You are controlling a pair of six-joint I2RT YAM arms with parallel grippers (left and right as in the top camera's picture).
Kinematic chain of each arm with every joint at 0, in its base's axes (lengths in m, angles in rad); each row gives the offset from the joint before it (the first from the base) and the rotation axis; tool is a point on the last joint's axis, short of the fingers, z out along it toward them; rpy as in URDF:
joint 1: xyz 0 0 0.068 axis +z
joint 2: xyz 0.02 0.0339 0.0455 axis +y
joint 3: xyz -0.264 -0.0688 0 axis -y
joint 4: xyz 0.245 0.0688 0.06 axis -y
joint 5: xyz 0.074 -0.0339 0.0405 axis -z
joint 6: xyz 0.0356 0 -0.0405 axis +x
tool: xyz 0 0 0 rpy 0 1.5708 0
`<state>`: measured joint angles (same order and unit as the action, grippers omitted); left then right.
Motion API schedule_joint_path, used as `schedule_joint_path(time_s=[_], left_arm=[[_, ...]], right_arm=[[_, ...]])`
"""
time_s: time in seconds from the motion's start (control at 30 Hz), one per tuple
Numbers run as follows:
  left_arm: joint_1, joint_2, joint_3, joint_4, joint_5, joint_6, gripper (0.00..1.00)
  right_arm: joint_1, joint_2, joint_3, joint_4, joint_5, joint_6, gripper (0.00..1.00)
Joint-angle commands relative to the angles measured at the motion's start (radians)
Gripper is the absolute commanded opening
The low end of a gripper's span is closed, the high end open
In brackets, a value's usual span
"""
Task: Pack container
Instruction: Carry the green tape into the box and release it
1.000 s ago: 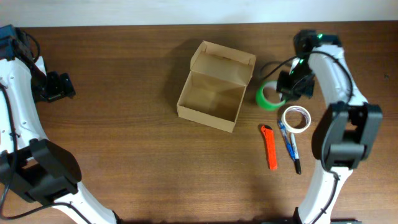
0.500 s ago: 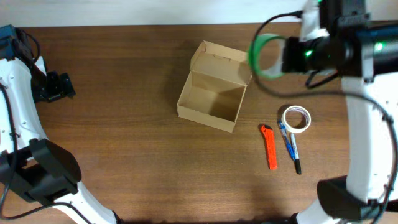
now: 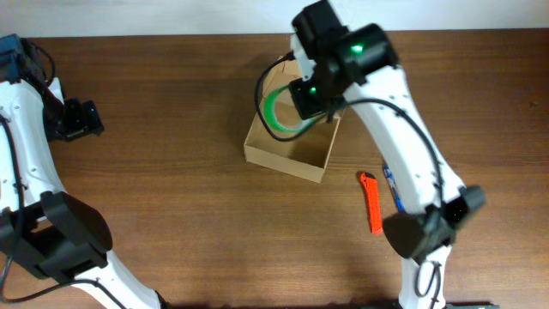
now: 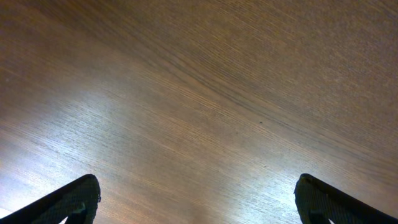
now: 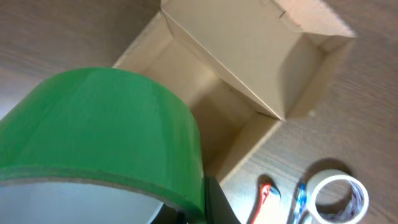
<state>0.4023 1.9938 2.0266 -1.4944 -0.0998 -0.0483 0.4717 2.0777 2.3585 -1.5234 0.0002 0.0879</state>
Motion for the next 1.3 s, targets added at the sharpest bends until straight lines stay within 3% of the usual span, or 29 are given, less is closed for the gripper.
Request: schedule_joint_path(time_s=[0.0, 0.37, 1.27], left_arm=[[0.005, 0.005, -0.007, 0.003, 0.014, 0.012, 1.0], [0.005, 0.005, -0.007, 0.003, 0.014, 0.012, 1.0], [0.005, 0.005, -0.007, 0.003, 0.014, 0.012, 1.0]], right_arm=[[0.005, 0.088, 0.001, 0.024, 0.021, -0.032, 0.04], [0.004, 0.248, 0.001, 0.086, 0.035, -0.029, 0.04], [0.004, 0.39, 0.0, 0.201, 0.034, -0.008, 0.04]])
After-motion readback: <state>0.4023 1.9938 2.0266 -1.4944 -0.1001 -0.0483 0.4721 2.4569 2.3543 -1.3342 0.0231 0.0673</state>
